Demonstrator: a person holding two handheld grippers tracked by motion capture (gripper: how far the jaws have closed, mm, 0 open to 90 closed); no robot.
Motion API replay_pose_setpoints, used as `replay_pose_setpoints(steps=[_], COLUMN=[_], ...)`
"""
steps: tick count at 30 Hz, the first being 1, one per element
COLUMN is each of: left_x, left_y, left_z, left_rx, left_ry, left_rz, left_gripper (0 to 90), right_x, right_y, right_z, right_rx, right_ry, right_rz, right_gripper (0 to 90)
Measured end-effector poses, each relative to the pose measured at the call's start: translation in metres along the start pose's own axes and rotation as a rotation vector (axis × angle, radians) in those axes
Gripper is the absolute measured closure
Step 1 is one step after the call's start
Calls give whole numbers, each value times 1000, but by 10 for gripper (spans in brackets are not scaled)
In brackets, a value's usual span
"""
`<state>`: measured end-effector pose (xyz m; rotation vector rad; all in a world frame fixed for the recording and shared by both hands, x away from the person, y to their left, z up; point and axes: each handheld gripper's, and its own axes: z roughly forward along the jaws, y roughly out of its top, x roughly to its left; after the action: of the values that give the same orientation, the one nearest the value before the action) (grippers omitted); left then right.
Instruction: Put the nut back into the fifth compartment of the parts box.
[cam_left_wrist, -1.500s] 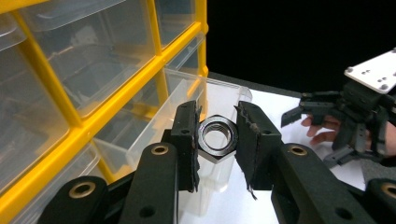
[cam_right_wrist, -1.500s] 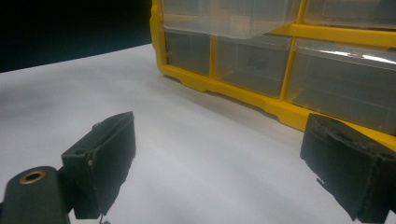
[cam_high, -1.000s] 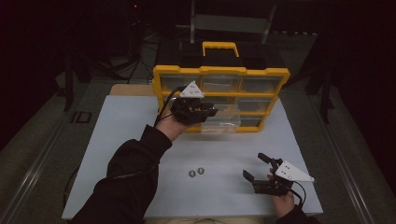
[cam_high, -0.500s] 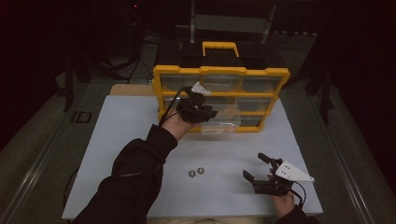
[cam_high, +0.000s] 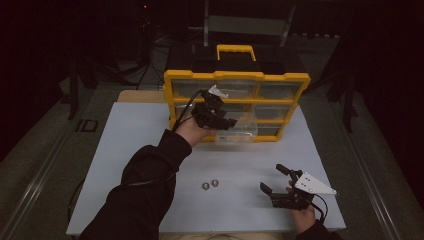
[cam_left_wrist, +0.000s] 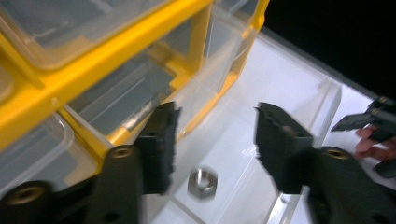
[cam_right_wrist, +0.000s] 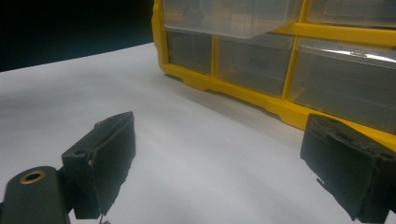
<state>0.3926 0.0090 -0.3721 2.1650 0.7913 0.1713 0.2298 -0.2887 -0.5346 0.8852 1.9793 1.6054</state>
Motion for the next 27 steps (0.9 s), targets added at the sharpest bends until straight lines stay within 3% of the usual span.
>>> replay_pose_setpoints(steps=[7, 11, 12, 20, 27], left_x=[1, 0, 0, 2, 4], left_y=[1, -2, -3, -15, -26], left_z=[-7, -11, -15, -26, -32], left_rx=[-20, -57, -75, -83, -105], left_ry=[-33, -41, -48, -116, -136], left_rz=[-16, -11, -7, 26, 55], left_gripper=[147, 21, 17, 1, 3], right_x=[0, 0, 0, 0, 0], right_y=[0, 0, 0, 0, -1], right_z=[0, 0, 0, 0, 1], right_rx=[3, 4, 5, 7, 10], right_ry=[-1, -2, -3, -4, -5], right_rz=[0, 0, 0, 1, 2], right_gripper=[106, 106, 107, 106, 107])
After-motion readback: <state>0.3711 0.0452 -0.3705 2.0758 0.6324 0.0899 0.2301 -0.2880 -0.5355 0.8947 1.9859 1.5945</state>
